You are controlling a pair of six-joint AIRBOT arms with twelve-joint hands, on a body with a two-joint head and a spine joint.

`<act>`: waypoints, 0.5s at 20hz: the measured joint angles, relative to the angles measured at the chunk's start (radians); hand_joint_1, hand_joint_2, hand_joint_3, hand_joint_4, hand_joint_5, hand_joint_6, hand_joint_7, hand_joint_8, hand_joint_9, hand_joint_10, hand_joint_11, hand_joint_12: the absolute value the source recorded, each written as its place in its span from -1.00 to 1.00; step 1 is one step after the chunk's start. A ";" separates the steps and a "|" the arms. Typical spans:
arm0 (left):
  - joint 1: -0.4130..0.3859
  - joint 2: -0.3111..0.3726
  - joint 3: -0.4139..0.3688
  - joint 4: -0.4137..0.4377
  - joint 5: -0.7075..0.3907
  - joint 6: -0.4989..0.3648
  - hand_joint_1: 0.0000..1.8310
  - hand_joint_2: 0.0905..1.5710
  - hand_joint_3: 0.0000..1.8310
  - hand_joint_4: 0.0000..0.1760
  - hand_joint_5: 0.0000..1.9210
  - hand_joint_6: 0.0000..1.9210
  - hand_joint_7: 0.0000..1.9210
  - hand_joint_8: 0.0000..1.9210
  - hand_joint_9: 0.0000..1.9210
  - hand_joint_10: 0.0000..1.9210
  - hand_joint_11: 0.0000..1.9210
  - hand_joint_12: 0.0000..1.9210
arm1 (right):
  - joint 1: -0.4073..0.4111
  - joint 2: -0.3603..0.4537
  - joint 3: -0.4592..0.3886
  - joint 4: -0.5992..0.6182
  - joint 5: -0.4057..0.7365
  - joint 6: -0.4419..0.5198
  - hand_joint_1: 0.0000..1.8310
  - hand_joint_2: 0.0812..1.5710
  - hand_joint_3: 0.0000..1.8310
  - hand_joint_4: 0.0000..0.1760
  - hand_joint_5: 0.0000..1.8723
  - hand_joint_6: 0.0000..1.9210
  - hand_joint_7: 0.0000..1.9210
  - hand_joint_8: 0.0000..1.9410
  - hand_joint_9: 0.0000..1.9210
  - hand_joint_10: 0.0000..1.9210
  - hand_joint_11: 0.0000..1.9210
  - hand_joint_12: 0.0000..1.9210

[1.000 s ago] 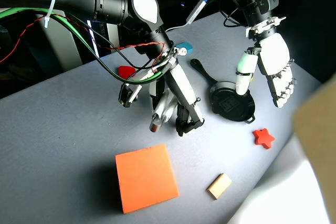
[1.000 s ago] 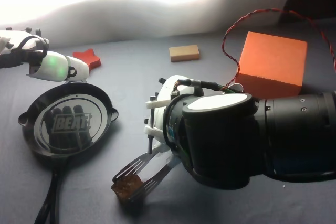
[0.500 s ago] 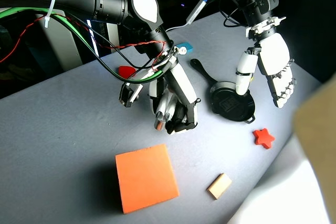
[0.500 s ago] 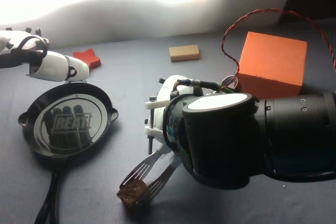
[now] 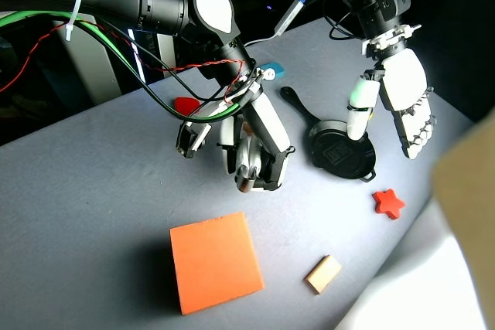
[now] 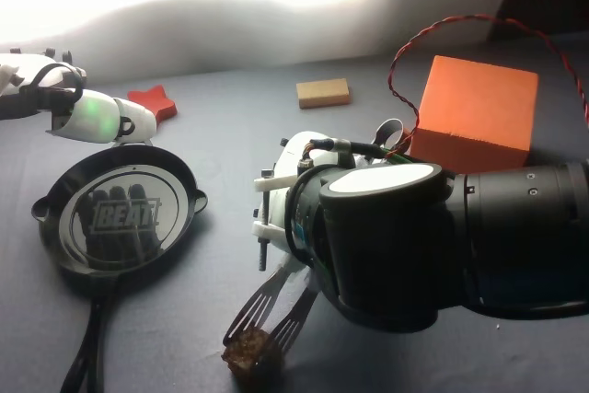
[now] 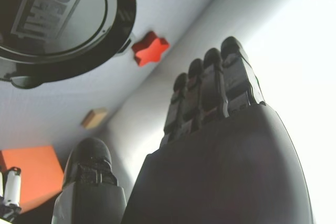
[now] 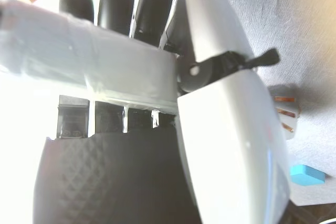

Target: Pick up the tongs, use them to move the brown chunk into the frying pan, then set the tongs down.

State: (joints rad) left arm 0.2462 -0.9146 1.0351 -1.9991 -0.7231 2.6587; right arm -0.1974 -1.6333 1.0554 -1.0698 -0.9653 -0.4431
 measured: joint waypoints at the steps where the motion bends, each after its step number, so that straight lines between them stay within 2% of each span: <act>1: 0.000 0.000 0.000 0.000 0.000 0.000 -1.00 0.40 -1.00 -1.00 -0.96 -1.00 -0.96 -1.00 -0.97 -1.00 -0.99 -1.00 | 0.000 0.000 0.000 0.000 0.000 0.000 0.51 0.37 -1.00 -1.00 -0.05 0.11 0.11 -0.19 -0.01 0.28 -0.26 0.60; 10: 0.000 0.000 0.000 0.000 0.000 0.000 -1.00 0.41 -1.00 -1.00 -0.97 -1.00 -0.96 -1.00 -0.96 -1.00 -0.98 -0.99 | 0.000 0.000 -0.002 -0.007 0.001 0.000 0.51 0.37 -1.00 -1.00 -0.06 0.13 0.13 -0.23 -0.01 0.27 -0.26 0.58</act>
State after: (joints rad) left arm 0.2462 -0.9146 1.0351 -1.9991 -0.7231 2.6583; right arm -0.1974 -1.6333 1.0531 -1.0771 -0.9642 -0.4431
